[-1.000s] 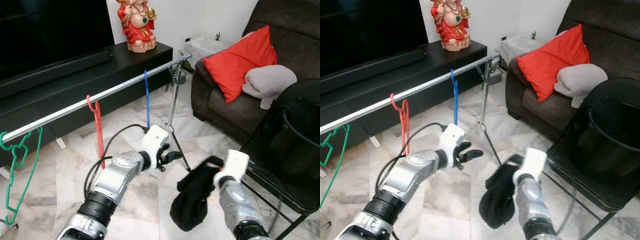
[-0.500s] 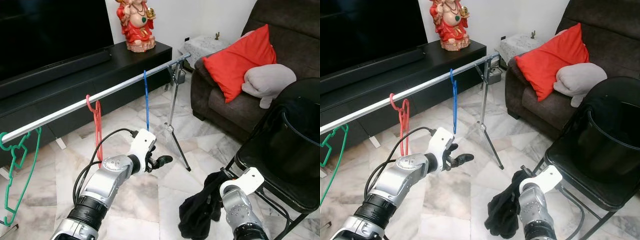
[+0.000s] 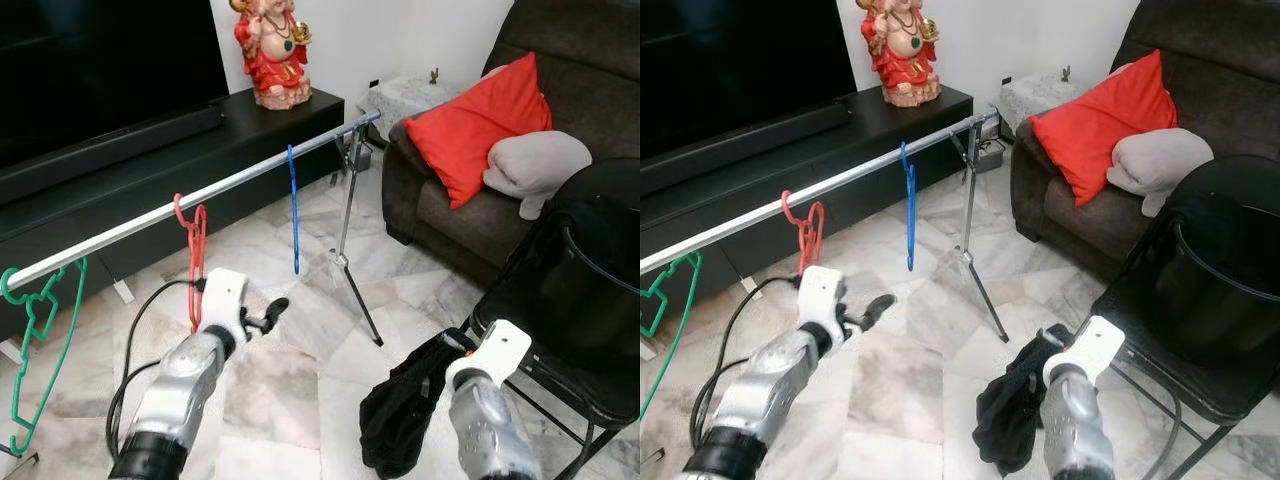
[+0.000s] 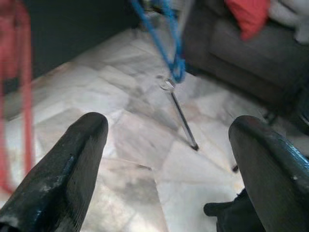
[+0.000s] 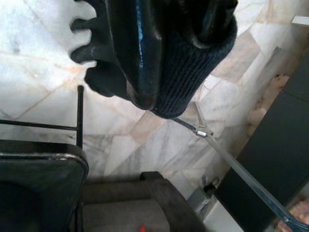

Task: Hang hanger

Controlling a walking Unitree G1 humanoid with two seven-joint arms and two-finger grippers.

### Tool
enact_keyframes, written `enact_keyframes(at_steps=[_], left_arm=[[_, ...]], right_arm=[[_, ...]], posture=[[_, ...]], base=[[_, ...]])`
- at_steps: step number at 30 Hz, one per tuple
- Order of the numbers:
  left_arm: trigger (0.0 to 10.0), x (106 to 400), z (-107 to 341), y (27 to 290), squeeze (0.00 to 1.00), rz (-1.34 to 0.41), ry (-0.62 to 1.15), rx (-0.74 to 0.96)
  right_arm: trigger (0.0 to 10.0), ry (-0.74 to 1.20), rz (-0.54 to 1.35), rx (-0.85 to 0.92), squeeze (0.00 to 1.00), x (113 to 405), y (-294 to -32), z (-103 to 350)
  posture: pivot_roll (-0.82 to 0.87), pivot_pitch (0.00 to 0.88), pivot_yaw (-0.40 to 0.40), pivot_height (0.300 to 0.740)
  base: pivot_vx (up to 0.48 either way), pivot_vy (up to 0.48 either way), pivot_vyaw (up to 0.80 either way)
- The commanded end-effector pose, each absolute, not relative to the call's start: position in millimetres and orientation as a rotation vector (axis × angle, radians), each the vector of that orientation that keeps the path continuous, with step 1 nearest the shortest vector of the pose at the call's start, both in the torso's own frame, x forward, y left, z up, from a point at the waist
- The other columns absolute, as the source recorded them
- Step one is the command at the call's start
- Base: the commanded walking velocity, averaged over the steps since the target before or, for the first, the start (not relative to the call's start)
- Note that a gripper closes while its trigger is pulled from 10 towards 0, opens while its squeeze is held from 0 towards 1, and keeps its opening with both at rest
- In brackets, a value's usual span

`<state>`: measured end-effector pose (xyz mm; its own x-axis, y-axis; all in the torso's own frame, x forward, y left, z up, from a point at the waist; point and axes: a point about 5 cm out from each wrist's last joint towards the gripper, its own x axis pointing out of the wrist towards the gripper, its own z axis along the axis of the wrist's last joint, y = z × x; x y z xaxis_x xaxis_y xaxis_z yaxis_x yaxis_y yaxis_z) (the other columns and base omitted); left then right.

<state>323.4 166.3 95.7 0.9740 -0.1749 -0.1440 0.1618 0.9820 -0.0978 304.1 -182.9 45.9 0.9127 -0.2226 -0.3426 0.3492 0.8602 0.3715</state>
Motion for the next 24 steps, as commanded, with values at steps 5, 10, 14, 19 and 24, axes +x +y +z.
enact_keyframes(at_steps=[5,10,14,19,24], left_arm=[[10.0,309,84,174,0.00,-0.078,0.116,-0.141],[10.0,302,79,170,0.00,-0.063,0.102,-0.153],[10.0,302,82,163,0.00,-0.101,0.091,-0.123],[10.0,308,89,162,0.00,-0.090,0.052,-0.123],[10.0,308,90,160,0.00,-0.095,0.049,-0.117]], right_arm=[[10.0,0.189,-0.260,0.429,0.00,295,-181,62],[10.0,0.167,-0.265,0.382,0.00,284,-186,64],[10.0,0.171,-0.267,0.390,0.00,283,-185,63],[10.0,0.172,-0.265,0.387,0.00,284,-182,65],[10.0,0.178,-0.268,0.386,0.00,284,-181,64]], posture=[[0.02,0.000,0.061,0.740],[0.02,0.000,0.056,0.740],[0.02,0.000,0.054,0.740],[0.03,0.012,0.058,0.740],[0.03,0.021,0.060,0.740]], base=[[0.000,0.000,0.00],[0.000,0.000,0.00],[0.000,0.000,0.00],[0.000,0.000,0.00],[0.000,0.000,0.00]])
